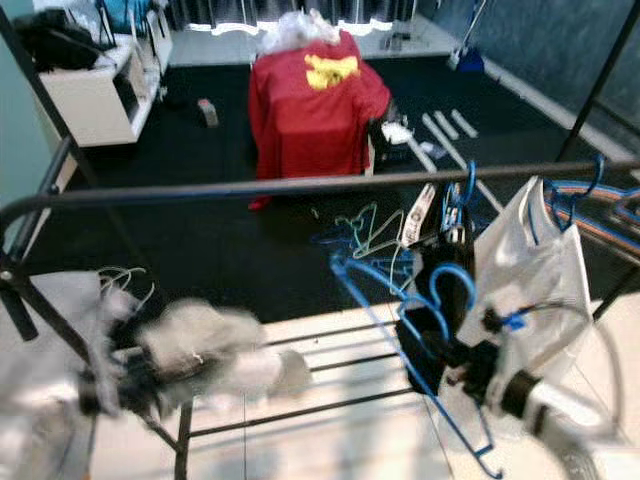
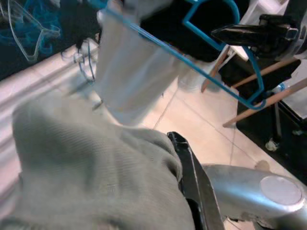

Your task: Hang hanger

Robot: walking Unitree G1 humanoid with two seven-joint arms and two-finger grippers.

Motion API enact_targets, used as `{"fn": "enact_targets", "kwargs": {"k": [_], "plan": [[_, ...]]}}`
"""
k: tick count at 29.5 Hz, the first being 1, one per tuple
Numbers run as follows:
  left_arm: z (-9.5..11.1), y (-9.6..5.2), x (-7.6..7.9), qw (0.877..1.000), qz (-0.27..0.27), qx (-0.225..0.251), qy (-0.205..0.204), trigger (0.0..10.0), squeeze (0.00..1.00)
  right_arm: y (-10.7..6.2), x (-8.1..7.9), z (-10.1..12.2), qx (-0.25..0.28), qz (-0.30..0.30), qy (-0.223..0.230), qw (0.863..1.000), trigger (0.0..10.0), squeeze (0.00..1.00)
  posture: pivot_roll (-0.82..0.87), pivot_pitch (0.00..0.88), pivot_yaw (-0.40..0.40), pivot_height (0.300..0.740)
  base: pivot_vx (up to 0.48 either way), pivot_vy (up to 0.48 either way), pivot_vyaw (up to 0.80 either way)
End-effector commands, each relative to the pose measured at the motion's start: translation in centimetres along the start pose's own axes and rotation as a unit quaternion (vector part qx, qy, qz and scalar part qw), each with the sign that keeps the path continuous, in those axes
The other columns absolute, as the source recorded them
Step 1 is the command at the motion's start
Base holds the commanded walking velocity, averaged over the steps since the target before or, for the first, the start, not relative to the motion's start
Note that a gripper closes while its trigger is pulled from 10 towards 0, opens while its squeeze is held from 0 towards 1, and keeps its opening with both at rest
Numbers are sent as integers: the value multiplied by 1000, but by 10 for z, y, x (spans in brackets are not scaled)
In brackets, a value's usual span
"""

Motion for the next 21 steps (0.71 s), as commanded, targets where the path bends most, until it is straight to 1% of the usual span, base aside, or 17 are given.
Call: {"fn": "enact_targets", "kwargs": {"k": [1, 2, 5, 6, 9, 10, 12, 13, 14, 15, 16, 17, 18, 20, 21], "plan": [[-4, -3, -7, 999, 46, -13, 12, 10000, 0, -1, 6, -2, 1, -18, -11, 1000, 10000, 0, -42, 106, -31, 740, -304, 0, 0], [-6, -3, -8, 998, 58, -16, 10, 10000, 0, 0, 7, -3, 1, -19, -9, 1000, 10000, 0, -42, 106, -31, 740, -304, 0, 0], [-10, -2, -18, 993, 114, -2, 1, 10000, 0, 6, 8, -13, -8, -28, -12, 1000, 10000, 0, -41, 108, -30, 740, -454, 0, 0], [-12, -2, -22, 992, 129, 0, -6, 10000, 0, 8, 10, -19, -14, -39, -12, 999, 10000, 0, -40, 109, -30, 740, -454, 0, 781], [-14, -1, -24, 990, 137, 0, -11, 10000, 0, 9, 11, -22, -18, -46, -12, 999, 10000, 0, -38, 109, -30, 740, -454, 0, 781], [-16, 0, -25, 989, 145, -3, -12, 10000, 0, 11, 13, -29, -23, -54, -11, 998, 10000, 0, -36, 108, -30, 740, -476, 0, 788], [-16, 0, -25, 989, 145, -3, -12, 10000, 0, 11, 13, -29, -23, -54, -11, 998, 10000, 0, -36, 108, -30, 740, -476, 0, 788], [-19, 3, -24, 988, 152, -7, -15, 10000, 0, 14, 15, -37, -29, -60, -11, 998, 10000, 0, -36, 109, -29, 740, -476, 0, 788], [-19, 3, -24, 988, 152, -7, -15, 10000, 0, 14, 15, -37, -29, -60, -11, 998, 10000, 0, -36, 109, -29, 740, -476, 0, 788], [-23, 6, -22, 988, 154, -11, -16, 10000, 0, 15, 15, -45, -38, -62, -10, 997, 10000, 0, -37, 110, -31, 740, -476, 0, 788], [-23, 6, -22, 988, 154, -11, -16, 10000, 0, 15, 15, -45, -38, -62, -10, 997, 10000, 0, -37, 110, -31, 740, -476, 0, 788], [-27, 10, -20, 987, 157, -16, -17, 10000, 0, 15, 16, -52, -48, -65, -11, 997, 10000, 0, -38, 111, -31, 740, -442, 0, 788], [-27, 10, -20, 987, 157, -16, -17, 10000, 0, 15, 16, -52, -48, -65, -11, 997, 10000, 0, -38, 111, -31, 740, -442, 0, 788], [-29, 12, -20, 987, 161, -16, -22, 10000, 0, 15, 17, -57, -54, -69, -10, 996, 10000, 0, -38, 111, -31, 740, -296, 0, 788], [-30, 14, -24, 984, 174, -17, -22, 10000, 0, 14, 19, -59, -57, -73, -10, 996, 10000, 0, -38, 110, -32, 740, 0, 0, 788]]}}
Point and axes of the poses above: a point about 5 cm out from each wrist's last joint towards the gripper, its own y axis pointing out of the wrist towards the gripper, its own z axis along the axis of the wrist's last joint, x = y × z, the point moved 2 cm from there along y, pointing out of the wrist towards the gripper, and after that the axes turned 2 degrees about y, right-handed, at the moved point
